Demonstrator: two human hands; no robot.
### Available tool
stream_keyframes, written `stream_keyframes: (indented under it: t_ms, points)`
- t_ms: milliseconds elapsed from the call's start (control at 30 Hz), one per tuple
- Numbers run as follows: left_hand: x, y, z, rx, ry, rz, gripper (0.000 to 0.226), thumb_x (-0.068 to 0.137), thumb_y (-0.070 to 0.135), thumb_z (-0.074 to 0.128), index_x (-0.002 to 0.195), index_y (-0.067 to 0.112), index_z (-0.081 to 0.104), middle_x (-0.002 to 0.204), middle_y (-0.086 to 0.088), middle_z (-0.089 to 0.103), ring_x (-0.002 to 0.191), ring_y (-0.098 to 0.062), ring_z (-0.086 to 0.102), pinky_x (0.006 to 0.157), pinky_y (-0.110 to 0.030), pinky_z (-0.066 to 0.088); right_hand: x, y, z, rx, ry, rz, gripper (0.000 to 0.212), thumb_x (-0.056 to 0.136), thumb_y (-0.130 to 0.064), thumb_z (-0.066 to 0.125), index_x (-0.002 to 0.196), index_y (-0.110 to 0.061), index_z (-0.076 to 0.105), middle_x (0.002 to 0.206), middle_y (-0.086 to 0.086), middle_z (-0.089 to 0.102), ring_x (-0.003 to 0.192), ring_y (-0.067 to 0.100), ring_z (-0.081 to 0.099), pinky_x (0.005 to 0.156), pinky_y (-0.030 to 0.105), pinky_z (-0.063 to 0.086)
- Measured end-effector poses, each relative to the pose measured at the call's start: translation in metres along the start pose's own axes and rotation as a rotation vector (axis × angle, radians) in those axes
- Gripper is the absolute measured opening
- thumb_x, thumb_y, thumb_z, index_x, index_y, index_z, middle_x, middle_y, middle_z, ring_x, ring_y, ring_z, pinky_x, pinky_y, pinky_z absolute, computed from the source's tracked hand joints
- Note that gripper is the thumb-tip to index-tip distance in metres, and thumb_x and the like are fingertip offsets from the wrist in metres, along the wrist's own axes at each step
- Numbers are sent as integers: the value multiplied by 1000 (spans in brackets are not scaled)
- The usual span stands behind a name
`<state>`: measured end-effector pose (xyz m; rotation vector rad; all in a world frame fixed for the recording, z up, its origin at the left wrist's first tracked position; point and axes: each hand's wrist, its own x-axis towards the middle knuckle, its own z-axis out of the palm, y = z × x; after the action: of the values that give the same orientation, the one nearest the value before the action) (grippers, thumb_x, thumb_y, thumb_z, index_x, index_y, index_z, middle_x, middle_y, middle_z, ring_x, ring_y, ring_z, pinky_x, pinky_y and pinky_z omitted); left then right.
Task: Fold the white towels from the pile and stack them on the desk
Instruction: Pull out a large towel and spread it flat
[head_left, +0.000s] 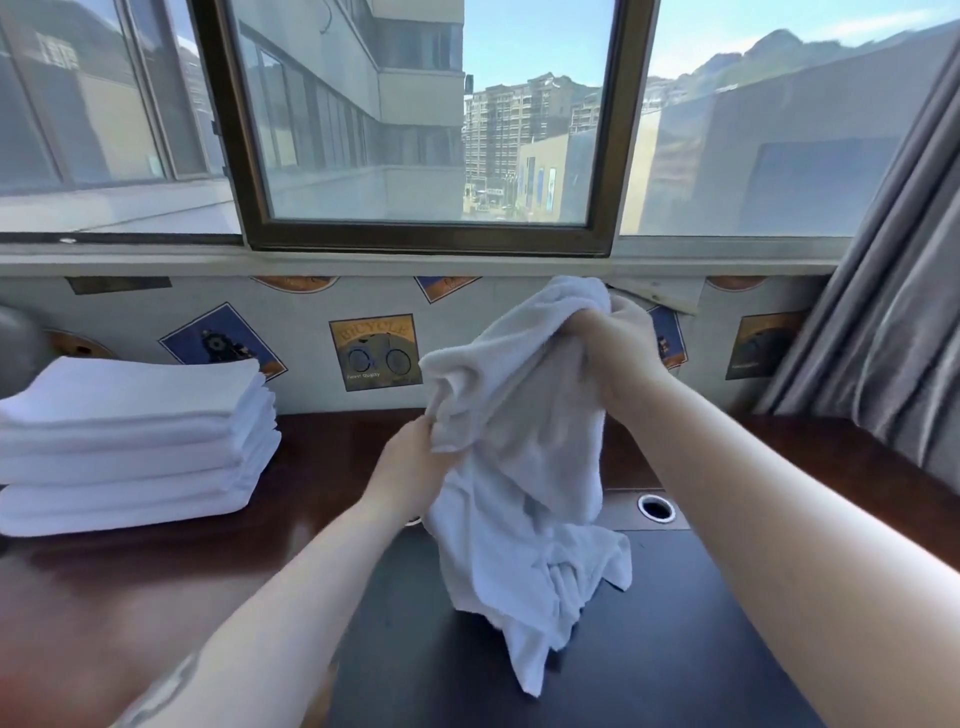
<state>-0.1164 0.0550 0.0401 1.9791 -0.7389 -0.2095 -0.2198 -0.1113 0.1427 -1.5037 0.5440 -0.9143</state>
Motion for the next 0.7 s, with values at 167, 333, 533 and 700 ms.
stream_keyframes:
  t_ms: [167,333,533,700]
  points:
    - [17,-21,-26,15,204,-23,15,93,15,57,93,0,62,87,-12,65,86,-33,59,74,-43,47,-8,46,-39,-266,-11,48,23,65,-22,85,81,-15,70,82,2,75,85,19,71,74,34,58]
    - [10,-14,-22,-265,152,-69,19,88,20,68,74,7,61,75,-10,64,75,-25,57,67,-33,41,-13,92,-47,-223,124,229,53,64,-47,86,91,-5,69,85,8,72,74,20,67,63,35,55]
    - [4,15,-9,-745,39,-353,38,90,46,65,107,12,68,99,-13,74,90,-31,71,76,-40,58,-63,122,-43,-96,-179,194,37,80,-36,77,114,-32,65,119,-10,67,108,8,62,77,24,44]
    - [-1,44,8,-1031,-173,-375,28,102,38,45,98,13,55,97,-9,59,89,-21,60,81,-34,49,-127,129,-23,-6,-705,208,92,63,-47,85,139,-51,36,135,-29,50,127,-9,44,93,18,47]
